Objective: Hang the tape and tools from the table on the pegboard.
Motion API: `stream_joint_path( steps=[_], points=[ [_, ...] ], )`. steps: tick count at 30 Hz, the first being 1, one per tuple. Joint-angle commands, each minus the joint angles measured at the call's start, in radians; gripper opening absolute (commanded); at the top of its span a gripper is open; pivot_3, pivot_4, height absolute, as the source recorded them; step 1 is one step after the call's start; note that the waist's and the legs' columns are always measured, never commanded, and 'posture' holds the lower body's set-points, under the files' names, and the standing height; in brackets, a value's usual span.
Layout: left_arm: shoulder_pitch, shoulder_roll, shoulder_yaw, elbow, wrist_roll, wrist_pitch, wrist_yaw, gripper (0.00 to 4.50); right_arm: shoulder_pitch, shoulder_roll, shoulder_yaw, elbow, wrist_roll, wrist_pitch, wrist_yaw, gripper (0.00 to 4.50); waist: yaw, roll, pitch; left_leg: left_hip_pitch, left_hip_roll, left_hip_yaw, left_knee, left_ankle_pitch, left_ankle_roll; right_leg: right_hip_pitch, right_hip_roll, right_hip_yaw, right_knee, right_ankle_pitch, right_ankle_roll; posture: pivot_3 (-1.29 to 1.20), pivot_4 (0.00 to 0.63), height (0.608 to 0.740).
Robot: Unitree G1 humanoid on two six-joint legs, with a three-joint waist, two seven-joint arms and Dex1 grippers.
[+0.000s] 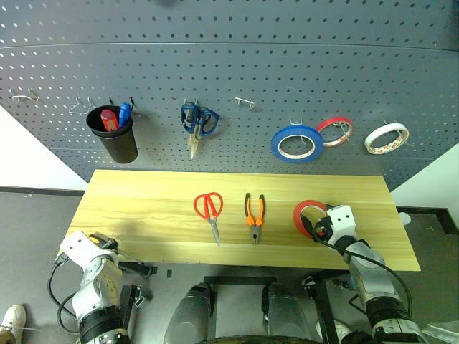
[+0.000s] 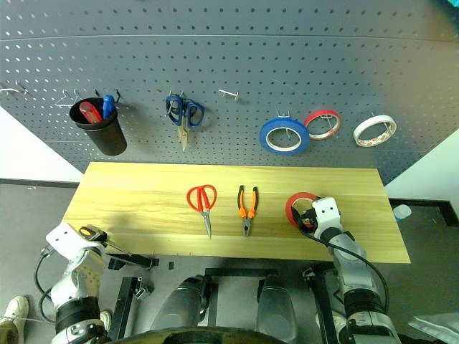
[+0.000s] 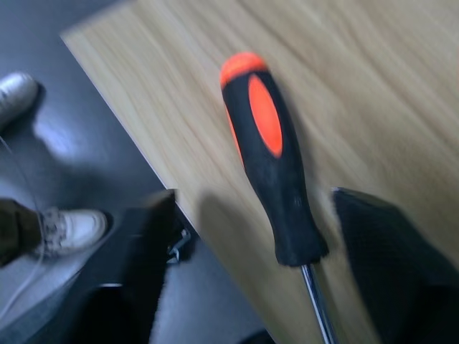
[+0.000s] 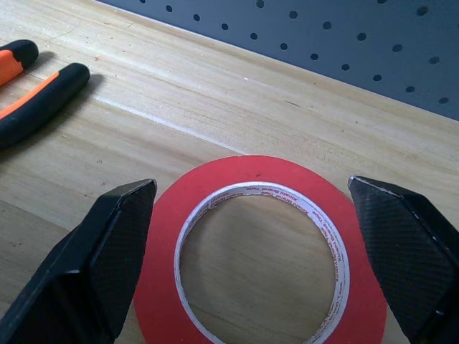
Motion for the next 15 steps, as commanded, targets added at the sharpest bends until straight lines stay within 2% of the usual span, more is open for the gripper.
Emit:
stream_joint_path(
  steps=[1, 6, 7, 13, 15],
  points=[
    [-0.017, 0.031, 0.025, 0.016, -0.022, 0.003, -0.016, 2.32, 0.004, -0.008, -0.015, -0.024, 0.005, -0.010, -0.006, 4.50, 0.000, 0.000, 0.000, 0.000, 0.000, 0.000, 0.000, 0.000, 0.000, 0.000, 0.000, 0.000, 0.000, 0.000, 0.000, 0.05, 0.159, 0.730],
    [-0.025, 0.051, 0.022, 0.042, -0.036, 0.022, -0.027, 0.62, 0.010, -0.008, -0.016, -0.031, 0.006, -0.010, -0.010, 4.50, -0.001, 0.000, 0.000, 0.000, 0.000, 0.000, 0.000, 0.000, 0.000, 0.000, 0.000, 0.000, 0.000, 0.000, 0.000, 0.04, 0.159, 0.730],
    [-0.025, 0.054, 0.020, 0.045, -0.038, 0.029, -0.029, 0.51, 0.012, -0.009, -0.017, -0.032, 0.006, -0.010, -0.011, 4.50, -0.001, 0.000, 0.000, 0.000, 0.000, 0.000, 0.000, 0.000, 0.000, 0.000, 0.000, 0.000, 0.000, 0.000, 0.000, 0.04, 0.160, 0.730],
    [-0.020, 0.075, -0.031, 0.023, -0.008, 0.051, -0.060, 0.51, 0.017, -0.011, -0.017, -0.040, 0.006, -0.006, -0.013, 4.50, -0.001, 0.000, 0.000, 0.001, 0.000, 0.000, 0.000, 0.000, 0.000, 0.000, 0.000, 0.000, 0.001, 0.000, 0.000, 0.04, 0.161, 0.730],
    [-0.012, 0.108, -0.106, -0.006, 0.032, 0.061, -0.118, 0.51, 0.015, -0.011, -0.016, -0.041, 0.005, -0.005, -0.014, 4.50, -0.001, 0.000, 0.000, 0.001, 0.000, 0.000, 0.000, 0.000, 0.000, 0.000, 0.000, 0.000, 0.001, 0.000, 0.000, 0.04, 0.161, 0.730]
  ],
)
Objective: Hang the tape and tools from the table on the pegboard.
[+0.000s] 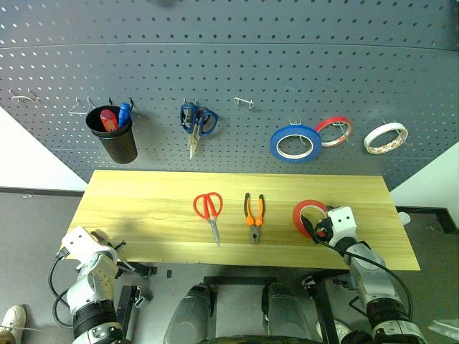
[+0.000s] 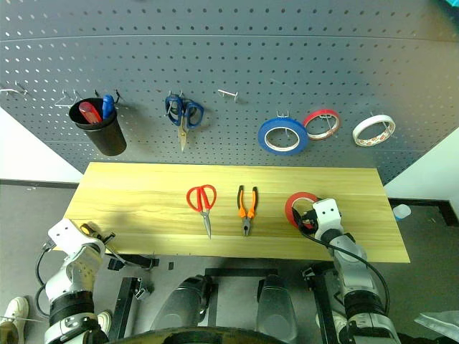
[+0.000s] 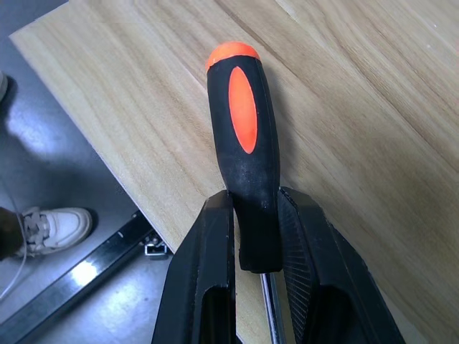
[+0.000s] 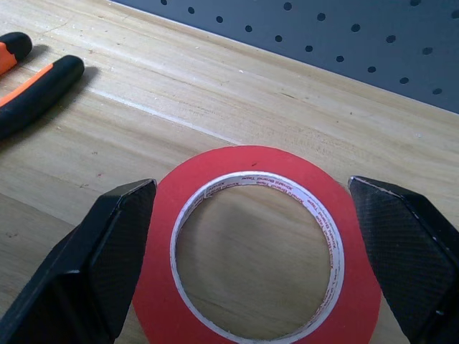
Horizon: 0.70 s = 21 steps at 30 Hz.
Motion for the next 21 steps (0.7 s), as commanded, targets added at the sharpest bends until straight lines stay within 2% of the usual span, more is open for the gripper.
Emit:
stream_joint_path(
  steps=[1, 5, 11, 21],
  points=[
    [0.016, 0.054, -0.106, -0.062, 0.062, 0.019, -0.084, 0.51, 0.002, -0.011, -0.016, -0.036, 0.005, -0.004, -0.004, 4.50, 0.000, 0.000, 0.000, 0.000, 0.000, 0.000, 0.000, 0.000, 0.000, 0.000, 0.000, 0.000, 0.000, 0.000, 0.000, 0.04, 0.161, 0.730],
    [0.029, 0.152, -0.340, -0.095, 0.213, 0.034, -0.203, 0.51, -0.001, -0.010, -0.014, -0.035, 0.005, -0.002, -0.004, 4.50, 0.001, 0.000, 0.000, 0.000, 0.000, 0.000, 0.000, 0.000, 0.000, 0.000, 0.000, 0.000, 0.000, 0.000, 0.000, 0.05, 0.162, 0.730],
    [-0.027, 0.198, -0.493, -0.079, 0.294, 0.035, -0.317, 0.51, 0.000, -0.008, -0.013, -0.037, 0.004, -0.001, -0.005, 4.50, -0.001, 0.000, 0.000, 0.000, 0.000, 0.000, -0.001, 0.000, 0.000, 0.000, 0.000, 0.001, 0.000, 0.000, 0.000, 0.04, 0.160, 0.730],
    [-0.091, 0.190, -0.525, -0.021, 0.329, 0.027, -0.373, 0.51, 0.018, -0.003, -0.019, -0.054, 0.008, -0.002, -0.024, 4.50, -0.008, 0.000, 0.000, 0.000, 0.000, 0.000, -0.001, 0.000, 0.000, 0.000, 0.000, 0.001, 0.001, 0.000, 0.000, 0.01, 0.153, 0.730]
  ],
)
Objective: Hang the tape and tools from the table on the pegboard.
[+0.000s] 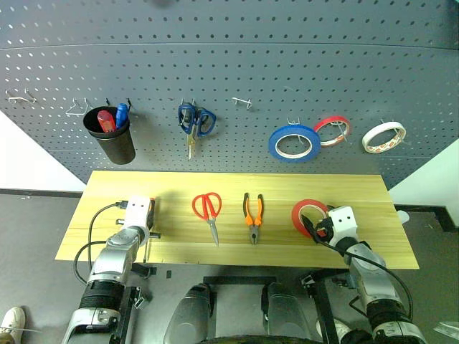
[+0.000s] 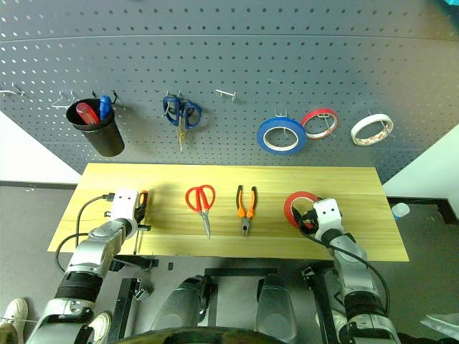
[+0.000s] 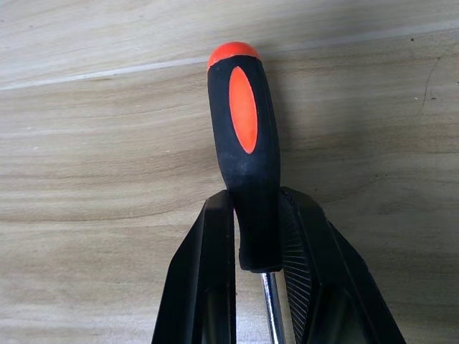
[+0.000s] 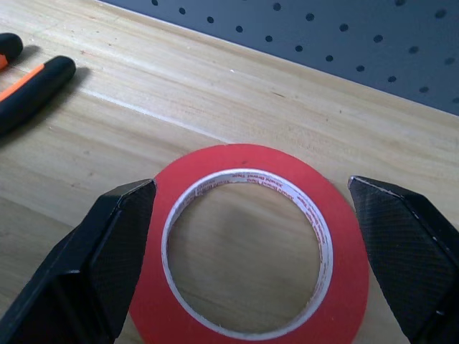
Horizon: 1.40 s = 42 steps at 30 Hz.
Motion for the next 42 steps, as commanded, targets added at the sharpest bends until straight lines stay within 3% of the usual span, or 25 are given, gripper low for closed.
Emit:
stream_joint_path(
  steps=[1, 12, 22, 37, 42],
  points=[
    [-0.014, 0.008, 0.003, -0.006, 0.017, -0.014, -0.016, 0.51, 0.009, -0.003, -0.019, -0.042, 0.008, -0.004, -0.010, 4.50, 0.000, 0.000, 0.000, 0.000, 0.000, 0.000, 0.000, 0.000, 0.000, 0.000, 0.000, 0.000, 0.000, 0.000, 0.000, 0.01, 0.153, 0.730],
    [-0.015, -0.025, -0.002, -0.017, 0.004, -0.035, -0.082, 0.51, 0.002, -0.003, -0.017, -0.039, 0.009, -0.003, -0.014, 4.50, -0.001, 0.000, 0.000, 0.000, 0.000, 0.000, 0.001, 0.000, 0.000, 0.000, 0.000, 0.000, 0.001, 0.000, 0.000, 0.01, 0.150, 0.730],
    [-0.008, -0.033, 0.023, -0.025, 0.005, -0.038, -0.088, 3.79, -0.001, -0.005, -0.018, -0.035, 0.009, -0.006, -0.013, 4.50, -0.003, 0.000, 0.000, 0.001, 0.000, 0.000, 0.001, 0.000, 0.000, 0.000, 0.000, 0.000, 0.002, 0.000, 0.000, 0.01, 0.144, 0.730],
    [0.112, -0.010, 0.107, -0.188, -0.074, -0.031, -0.160, 3.79, 0.004, -0.011, -0.022, -0.042, 0.013, -0.001, -0.008, 4.50, -0.017, 0.000, 0.000, 0.002, 0.000, 0.000, 0.001, 0.000, 0.000, 0.000, 0.000, 0.001, 0.004, 0.000, 0.000, 0.01, 0.148, 0.730],
    [0.206, -0.008, 0.141, -0.293, -0.119, -0.124, -0.220, 3.79, 0.009, -0.016, -0.026, -0.051, 0.018, 0.001, 0.000, 4.50, -0.016, 0.000, 0.000, 0.002, 0.000, 0.000, 0.001, 0.000, -0.001, 0.000, 0.000, 0.001, 0.003, 0.000, 0.000, 0.01, 0.149, 0.730]
  ],
)
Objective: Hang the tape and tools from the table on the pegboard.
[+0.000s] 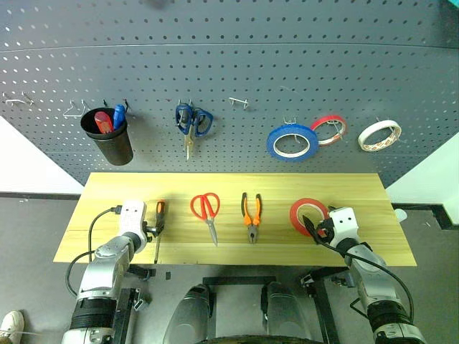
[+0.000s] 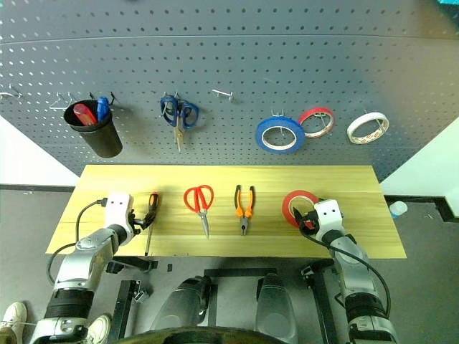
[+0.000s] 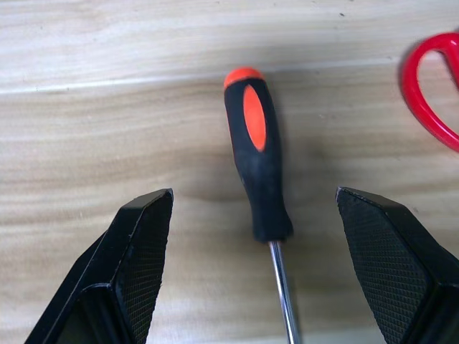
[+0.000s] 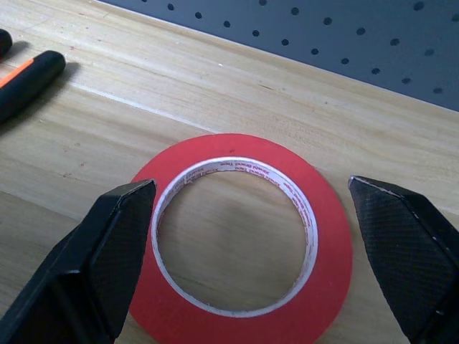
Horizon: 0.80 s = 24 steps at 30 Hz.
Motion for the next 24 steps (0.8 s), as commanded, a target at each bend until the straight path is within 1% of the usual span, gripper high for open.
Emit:
stream_joint_path(
  steps=[1, 6, 11, 17, 20, 24],
  points=[
    [0.060, 0.014, 0.043, -0.110, -0.034, -0.116, -0.056, 3.79, 0.003, -0.018, -0.028, -0.042, 0.022, -0.001, 0.011, 4.50, 0.000, 0.000, 0.000, 0.000, 0.000, 0.000, 0.000, 0.000, 0.000, 0.000, 0.000, 0.000, 0.000, 0.000, 0.000, 0.01, 0.151, 0.730],
    [0.151, 0.046, 0.035, -0.142, -0.019, -0.248, -0.126, 3.79, 0.007, -0.039, -0.050, -0.039, 0.045, -0.001, 0.044, 4.50, 0.001, 0.001, 0.000, 0.000, 0.000, 0.001, 0.000, 0.000, 0.000, 0.000, 0.000, 0.001, 0.000, -0.002, -0.003, 0.01, 0.153, 0.730],
    [0.184, 0.067, 0.022, -0.131, -0.008, -0.312, -0.161, 3.79, 0.010, -0.051, -0.053, -0.043, 0.052, -0.002, 0.076, 4.50, 0.001, 0.001, 0.000, 0.000, 0.000, 0.001, 0.000, 0.000, 0.000, 0.000, 0.000, 0.001, 0.000, -0.002, -0.004, 0.01, 0.155, 0.730],
    [0.227, 0.068, -0.033, -0.196, -0.016, -0.431, -0.261, 3.79, 0.016, -0.085, -0.040, -0.060, 0.050, 0.037, 0.144, 4.50, 0.001, 0.001, 0.000, 0.000, 0.000, 0.002, 0.000, 0.000, 0.000, 0.000, 0.000, 0.002, -0.001, -0.002, -0.004, 0.00, 0.149, 0.730],
    [0.237, 0.070, -0.049, -0.209, -0.024, -0.467, -0.294, 3.79, 0.024, -0.102, -0.031, -0.082, 0.047, 0.051, 0.178, 4.50, 0.001, 0.001, 0.000, 0.000, 0.000, 0.002, 0.000, 0.000, 0.000, 0.000, 0.000, 0.002, -0.001, -0.001, -0.005, 0.00, 0.149, 0.730],
    [0.233, 0.072, -0.054, -0.210, -0.028, -0.473, -0.308, 3.79, 0.026, -0.111, -0.036, -0.104, 0.048, 0.064, 0.199, 4.50, -0.001, 0.001, 0.000, 0.000, 0.001, 0.003, 0.000, 0.000, 0.000, 0.000, 0.000, 0.002, -0.001, -0.001, -0.005, -0.01, 0.150, 0.730]
  ],
)
